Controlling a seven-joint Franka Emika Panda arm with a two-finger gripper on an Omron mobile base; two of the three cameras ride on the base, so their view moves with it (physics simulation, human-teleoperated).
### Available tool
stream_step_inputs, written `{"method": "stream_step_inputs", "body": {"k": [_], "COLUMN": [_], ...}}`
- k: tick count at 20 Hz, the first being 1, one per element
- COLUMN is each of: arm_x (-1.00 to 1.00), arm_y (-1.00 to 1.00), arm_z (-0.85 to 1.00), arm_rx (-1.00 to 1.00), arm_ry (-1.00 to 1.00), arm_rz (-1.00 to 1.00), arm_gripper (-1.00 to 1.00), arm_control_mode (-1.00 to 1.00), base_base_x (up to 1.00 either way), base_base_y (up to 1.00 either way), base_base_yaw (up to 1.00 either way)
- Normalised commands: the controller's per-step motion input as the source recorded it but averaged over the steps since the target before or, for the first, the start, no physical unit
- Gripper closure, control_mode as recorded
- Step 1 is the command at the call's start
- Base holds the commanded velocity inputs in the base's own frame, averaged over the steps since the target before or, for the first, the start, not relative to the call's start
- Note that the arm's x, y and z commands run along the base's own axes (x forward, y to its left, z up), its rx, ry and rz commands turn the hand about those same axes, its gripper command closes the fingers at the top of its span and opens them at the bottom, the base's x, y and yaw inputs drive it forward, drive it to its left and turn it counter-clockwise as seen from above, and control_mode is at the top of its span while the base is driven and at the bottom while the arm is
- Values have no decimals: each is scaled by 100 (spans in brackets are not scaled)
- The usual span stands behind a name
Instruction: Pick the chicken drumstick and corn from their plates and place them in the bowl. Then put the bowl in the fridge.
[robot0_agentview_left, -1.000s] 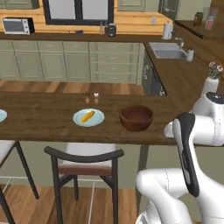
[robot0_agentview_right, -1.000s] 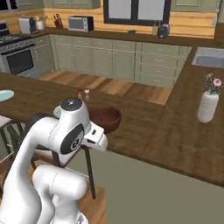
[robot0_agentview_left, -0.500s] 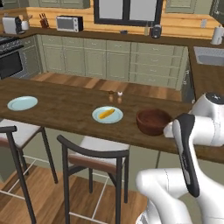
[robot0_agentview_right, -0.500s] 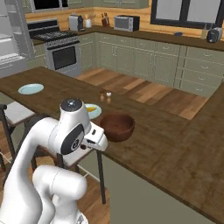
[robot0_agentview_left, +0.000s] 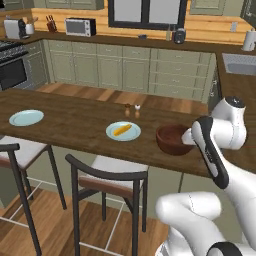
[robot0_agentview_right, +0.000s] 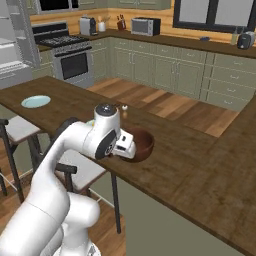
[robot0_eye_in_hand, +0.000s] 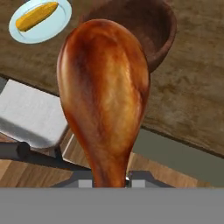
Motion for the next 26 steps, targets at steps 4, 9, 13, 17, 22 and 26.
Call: {"method": "stream_step_inputs", "body": {"k": [4, 9, 13, 17, 22, 26], "arm_x": [100, 100, 99, 93, 46, 0], "arm_y": [-33, 8, 17, 14, -7, 0], "arm_z": [13, -15, -57, -81, -76, -59], "arm_rx": [8, 0, -2, -3, 0, 0], "arm_ry": [4, 9, 2, 0, 0, 0], "arm_rz": [5, 0, 0, 0, 0, 0], "arm_gripper": [100, 100, 100, 100, -100, -100], "arm_control_mode": [-100, -100, -100, -100, -100, -100], "base_base_x": [0, 0, 0, 0, 0, 0], "base_base_y": [0, 0, 0, 0, 0, 0], "base_base_yaw": [0, 0, 0, 0, 0, 0]}}
